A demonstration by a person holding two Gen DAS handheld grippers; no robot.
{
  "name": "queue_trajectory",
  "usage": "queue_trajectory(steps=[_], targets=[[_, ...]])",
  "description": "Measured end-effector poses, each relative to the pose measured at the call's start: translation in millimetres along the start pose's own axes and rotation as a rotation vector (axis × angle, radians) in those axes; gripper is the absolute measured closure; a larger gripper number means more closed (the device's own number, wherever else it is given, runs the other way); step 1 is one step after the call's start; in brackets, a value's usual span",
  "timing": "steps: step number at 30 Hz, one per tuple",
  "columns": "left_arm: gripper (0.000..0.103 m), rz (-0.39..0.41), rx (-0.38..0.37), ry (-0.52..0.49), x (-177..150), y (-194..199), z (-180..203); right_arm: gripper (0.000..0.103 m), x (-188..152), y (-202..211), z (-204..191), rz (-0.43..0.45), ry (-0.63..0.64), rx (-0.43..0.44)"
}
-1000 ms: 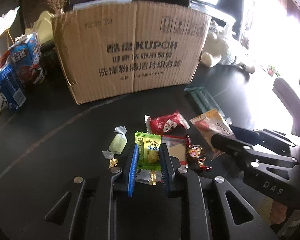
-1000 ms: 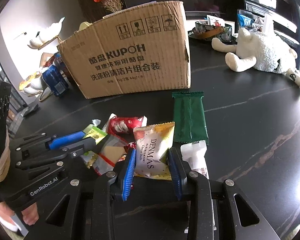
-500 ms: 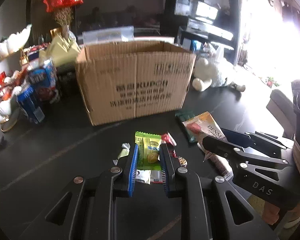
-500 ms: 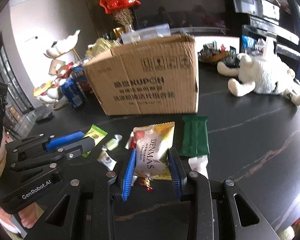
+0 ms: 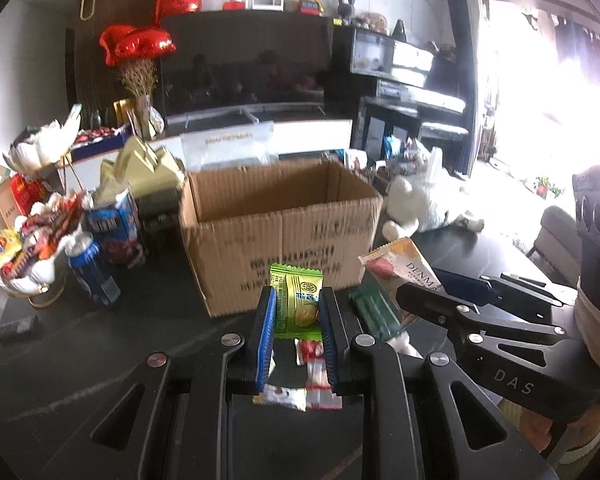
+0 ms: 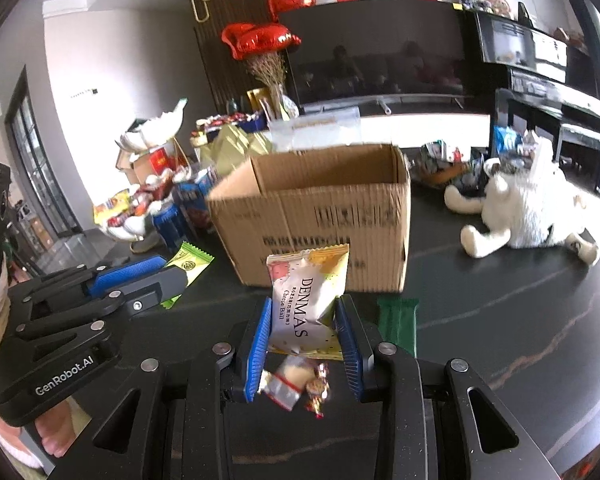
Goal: Organize snacks
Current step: 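Carry both packets over the cardboard box and open both tools to drop them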
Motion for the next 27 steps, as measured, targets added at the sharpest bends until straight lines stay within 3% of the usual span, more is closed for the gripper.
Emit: queue_trajectory(steps=[14, 27], targets=[[0.081, 0.060, 0.012, 0.018, 55.9, 8.3, -18.9, 0.069, 64.3, 2.8, -9.5, 0.089, 0.050, -0.012], [0.081, 0.049, 0.044, 0.025, 89.4, -17.6, -42.0, 0.069, 104.7, -34.0, -11.3, 0.067, 0.095, -0.021]])
Point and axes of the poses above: each gripper's, at about its wrist camera, not at the fingertips, and y roughly against the way its jaws point, z to its right, x to its top, the point moved 2 cm from there along -y, roughly the way its jaws point, and after that the axes turned 6 degrees about -x, right-handed, at the moved point
